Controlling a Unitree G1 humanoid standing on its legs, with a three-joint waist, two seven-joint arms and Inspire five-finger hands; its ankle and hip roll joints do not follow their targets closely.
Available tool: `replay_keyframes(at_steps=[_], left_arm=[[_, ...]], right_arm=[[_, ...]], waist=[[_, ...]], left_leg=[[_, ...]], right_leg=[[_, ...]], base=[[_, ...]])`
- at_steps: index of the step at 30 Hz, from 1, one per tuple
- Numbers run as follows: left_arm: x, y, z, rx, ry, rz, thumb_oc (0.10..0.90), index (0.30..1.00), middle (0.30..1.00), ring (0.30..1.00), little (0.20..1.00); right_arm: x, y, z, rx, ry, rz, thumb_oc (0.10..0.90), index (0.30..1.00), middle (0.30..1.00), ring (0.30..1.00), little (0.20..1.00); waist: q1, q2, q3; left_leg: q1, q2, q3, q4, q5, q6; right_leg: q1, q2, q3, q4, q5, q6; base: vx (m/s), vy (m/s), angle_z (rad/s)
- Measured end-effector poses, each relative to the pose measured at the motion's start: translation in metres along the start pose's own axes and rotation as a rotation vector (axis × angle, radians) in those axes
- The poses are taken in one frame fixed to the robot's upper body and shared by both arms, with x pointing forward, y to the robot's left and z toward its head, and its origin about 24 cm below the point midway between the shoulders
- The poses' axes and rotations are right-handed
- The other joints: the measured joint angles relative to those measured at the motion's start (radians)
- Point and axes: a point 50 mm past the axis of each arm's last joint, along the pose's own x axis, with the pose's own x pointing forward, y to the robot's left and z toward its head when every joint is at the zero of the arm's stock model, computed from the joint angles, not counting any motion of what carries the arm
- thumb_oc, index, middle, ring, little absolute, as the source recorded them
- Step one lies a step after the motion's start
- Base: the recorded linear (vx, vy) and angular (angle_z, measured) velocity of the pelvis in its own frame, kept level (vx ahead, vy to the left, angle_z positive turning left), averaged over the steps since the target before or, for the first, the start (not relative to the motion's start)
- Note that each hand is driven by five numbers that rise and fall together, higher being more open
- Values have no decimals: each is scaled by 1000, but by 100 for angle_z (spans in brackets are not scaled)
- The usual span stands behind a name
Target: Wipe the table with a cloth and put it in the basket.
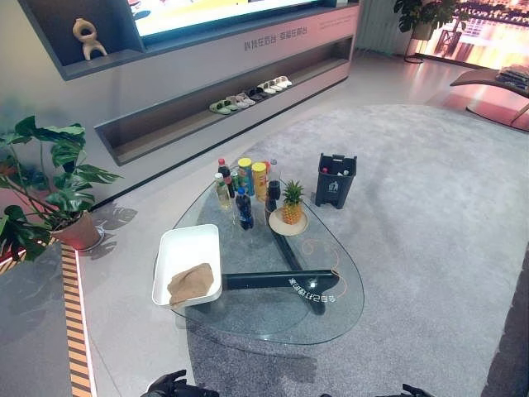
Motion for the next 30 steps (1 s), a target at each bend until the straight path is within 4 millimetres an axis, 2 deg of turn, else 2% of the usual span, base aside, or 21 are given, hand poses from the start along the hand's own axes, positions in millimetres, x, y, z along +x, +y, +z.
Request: replay_keyframes(at_steps=[7,16,30], left_arm=[[1,-9,1,33,-4,-20,800,900,900,900,900],[1,-9,0,38,-5,-20,800,900,900,900,900],[-1,-12,-10,70,18,-30,800,900,900,900,900]], right_arm=[[0,4,0,-54,-1,16,800,900,900,900,900],[0,4,0,-71,2,18,800,900,900,900,900],[0,8,-8,-129,31,36,800,900,900,900,900]], waist=[[0,4,-2],[0,14,-3],[0,16,-3]], left_leg=[[16,2,4,0,-2,0],[22,4,5,-1,-2,0],[30,13,13,-4,-7,-3]], right_leg=[[13,4,4,-4,-1,1],[19,5,5,-5,-1,1],[22,8,11,-5,-6,2]], base=[[19,-4,-1],[27,-6,0],[10,-3,-1]])
